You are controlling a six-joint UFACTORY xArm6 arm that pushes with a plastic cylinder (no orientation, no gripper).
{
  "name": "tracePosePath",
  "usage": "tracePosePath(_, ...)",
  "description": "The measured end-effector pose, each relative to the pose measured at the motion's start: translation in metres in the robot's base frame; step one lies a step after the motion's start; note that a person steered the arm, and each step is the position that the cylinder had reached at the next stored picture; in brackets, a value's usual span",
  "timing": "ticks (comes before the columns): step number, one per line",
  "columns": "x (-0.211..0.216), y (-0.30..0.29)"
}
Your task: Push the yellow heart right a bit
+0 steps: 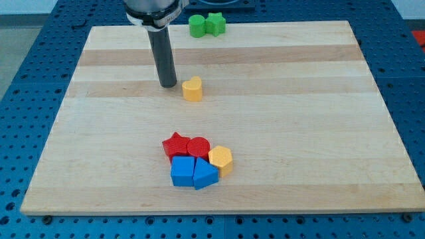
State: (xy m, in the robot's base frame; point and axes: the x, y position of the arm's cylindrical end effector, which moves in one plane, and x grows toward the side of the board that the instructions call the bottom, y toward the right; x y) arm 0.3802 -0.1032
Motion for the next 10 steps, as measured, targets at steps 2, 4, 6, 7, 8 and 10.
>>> tracePosePath(2,0.031,-0.002)
tracePosePath(4,-0.014,-0.028)
tracePosePath(6,-0.026,-0.018)
tracePosePath(7,-0.025,-0.007)
tracePosePath(8,-0.006,0.006)
tracePosePath(10,-0.006,0.024)
